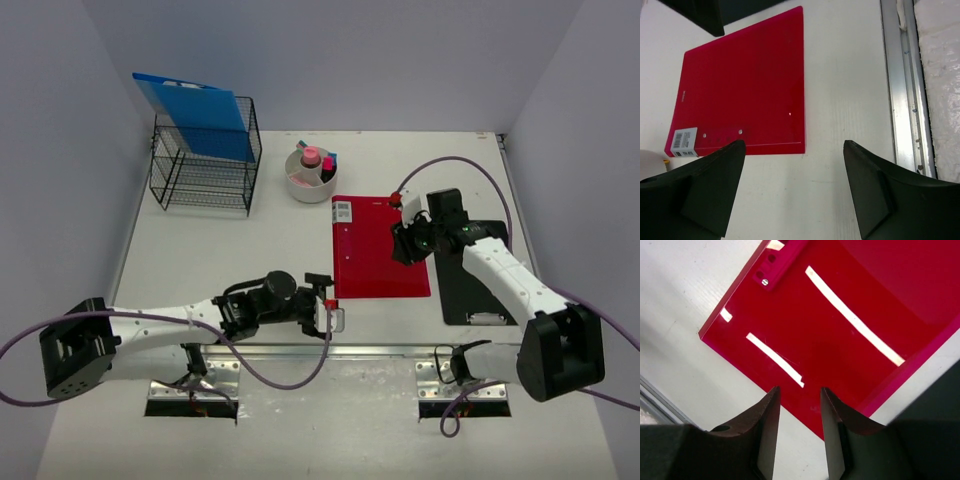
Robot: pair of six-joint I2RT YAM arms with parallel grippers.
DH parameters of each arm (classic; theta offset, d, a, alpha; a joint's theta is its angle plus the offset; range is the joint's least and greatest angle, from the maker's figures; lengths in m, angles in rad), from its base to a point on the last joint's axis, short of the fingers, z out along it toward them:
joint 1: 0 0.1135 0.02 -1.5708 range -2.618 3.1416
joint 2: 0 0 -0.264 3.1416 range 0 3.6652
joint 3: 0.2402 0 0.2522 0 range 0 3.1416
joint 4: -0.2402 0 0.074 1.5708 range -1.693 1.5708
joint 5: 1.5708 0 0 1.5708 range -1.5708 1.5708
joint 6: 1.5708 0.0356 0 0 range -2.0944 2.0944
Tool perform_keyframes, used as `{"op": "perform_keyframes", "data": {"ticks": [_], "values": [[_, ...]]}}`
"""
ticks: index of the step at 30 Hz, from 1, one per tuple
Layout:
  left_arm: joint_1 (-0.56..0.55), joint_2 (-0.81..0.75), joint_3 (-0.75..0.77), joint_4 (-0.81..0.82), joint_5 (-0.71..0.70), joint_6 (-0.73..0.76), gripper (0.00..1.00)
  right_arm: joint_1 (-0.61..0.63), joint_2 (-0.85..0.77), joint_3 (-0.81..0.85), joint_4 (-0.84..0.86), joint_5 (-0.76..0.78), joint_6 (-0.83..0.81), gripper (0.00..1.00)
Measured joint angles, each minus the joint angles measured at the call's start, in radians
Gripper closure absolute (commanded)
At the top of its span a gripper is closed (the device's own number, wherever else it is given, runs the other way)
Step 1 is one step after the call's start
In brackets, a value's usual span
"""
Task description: Organize the desk
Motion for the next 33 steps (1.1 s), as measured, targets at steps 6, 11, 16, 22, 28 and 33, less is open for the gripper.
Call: {"op": "perform_keyframes", "data": {"ticks": [6, 11, 16, 22, 28, 33], "values": [[-0.164, 0.118, -0.057, 0.068, -0.26, 0.11, 0.28, -0.063, 0.052, 0.007, -0.003, -0.034, 0.078, 0.61], [-0.183, 0.245, -0.006, 0.096, -0.414, 0.142, 0.3, -0.086, 0.053, 0.007, 0.0, -0.064, 0.111, 0.6], [-0.206, 0.366, 0.071, 0.146, -0.523, 0.139, 0.39, -0.124, 0.056, 0.007, 0.004, -0.092, 0.146, 0.6], [-0.225, 0.502, 0.154, 0.187, -0.6, 0.111, 0.43, -0.178, 0.071, 0.007, 0.004, -0.122, 0.17, 0.6], [-0.249, 0.553, 0.172, 0.214, -0.634, 0.104, 0.46, -0.192, 0.077, 0.01, 0.004, -0.141, 0.18, 0.6], [-0.252, 0.604, 0.193, 0.229, -0.65, 0.102, 0.48, -0.202, 0.084, 0.017, 0.004, -0.148, 0.184, 0.61]]}}
